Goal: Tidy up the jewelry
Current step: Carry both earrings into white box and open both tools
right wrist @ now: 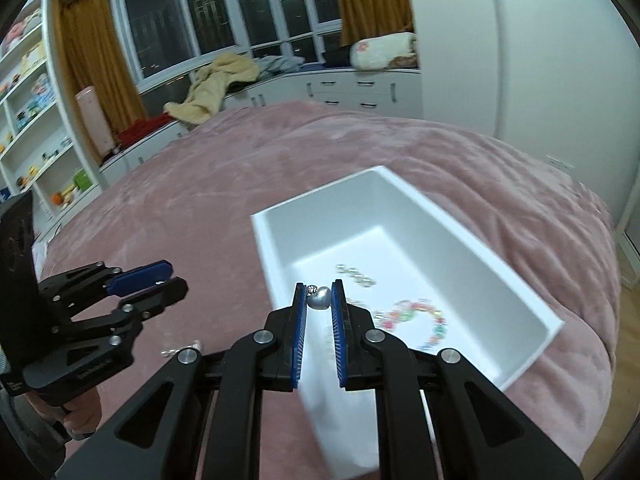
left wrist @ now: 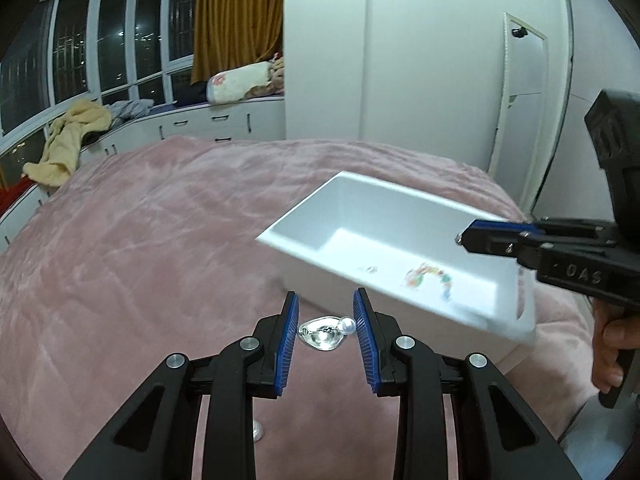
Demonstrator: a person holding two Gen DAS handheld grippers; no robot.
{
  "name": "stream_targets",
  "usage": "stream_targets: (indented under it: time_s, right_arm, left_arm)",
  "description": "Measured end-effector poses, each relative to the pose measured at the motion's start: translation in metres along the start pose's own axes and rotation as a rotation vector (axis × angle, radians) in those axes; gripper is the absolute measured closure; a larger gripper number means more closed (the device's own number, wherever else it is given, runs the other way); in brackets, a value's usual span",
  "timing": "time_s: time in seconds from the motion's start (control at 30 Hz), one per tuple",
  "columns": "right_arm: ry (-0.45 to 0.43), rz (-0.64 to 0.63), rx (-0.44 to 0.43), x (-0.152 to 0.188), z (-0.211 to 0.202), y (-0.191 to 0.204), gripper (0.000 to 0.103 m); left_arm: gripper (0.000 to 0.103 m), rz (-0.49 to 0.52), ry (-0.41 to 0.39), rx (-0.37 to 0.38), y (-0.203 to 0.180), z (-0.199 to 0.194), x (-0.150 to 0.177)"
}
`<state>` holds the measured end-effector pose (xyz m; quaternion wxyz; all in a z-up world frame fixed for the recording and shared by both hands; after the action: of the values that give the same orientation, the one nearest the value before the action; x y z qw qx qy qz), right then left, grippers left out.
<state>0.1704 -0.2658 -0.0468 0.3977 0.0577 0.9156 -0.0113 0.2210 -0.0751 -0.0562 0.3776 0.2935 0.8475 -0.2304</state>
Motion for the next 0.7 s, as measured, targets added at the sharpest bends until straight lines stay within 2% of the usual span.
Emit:
stream_targets:
  time_s: [0.2,0.37,0.6,0.7]
  right_arm:
    - [-0.019,0.085,0.065,0.008,0.01,-0.034,0.09]
    - [-0.013,0.121,0.111,0.01,0.027,-0.048,0.09]
    - [-0.007,0.196,0.09,0.017,0.038,-0.071,0.09]
    - [-0.005,0.17,0.1,0.021,0.043,-0.07,0.09]
  left_arm:
    - [0.07,0.029,0.009,0.047,-0.023,0.031,-0.019]
    - [0.07,0.03,0.018,0.078,-0.029,0.058,-0.036]
    - [0.07,0.02,0.061,0.105,-0.03,0.108,-0.049]
    - [0.07,0.032,0.074,0.107,-0.032,0.123,-0.049]
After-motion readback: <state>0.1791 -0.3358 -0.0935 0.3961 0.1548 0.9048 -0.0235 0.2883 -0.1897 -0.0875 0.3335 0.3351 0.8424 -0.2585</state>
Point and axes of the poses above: each gripper's, at about its wrist camera, not at the fingertips, and z roughly the way its jaws point, y to its left, x to its underside, the point moved 1 cm from there along z, roughly the way its jaws point, and after that the axes turned 13 degrees about x, right-handed, at the moved point
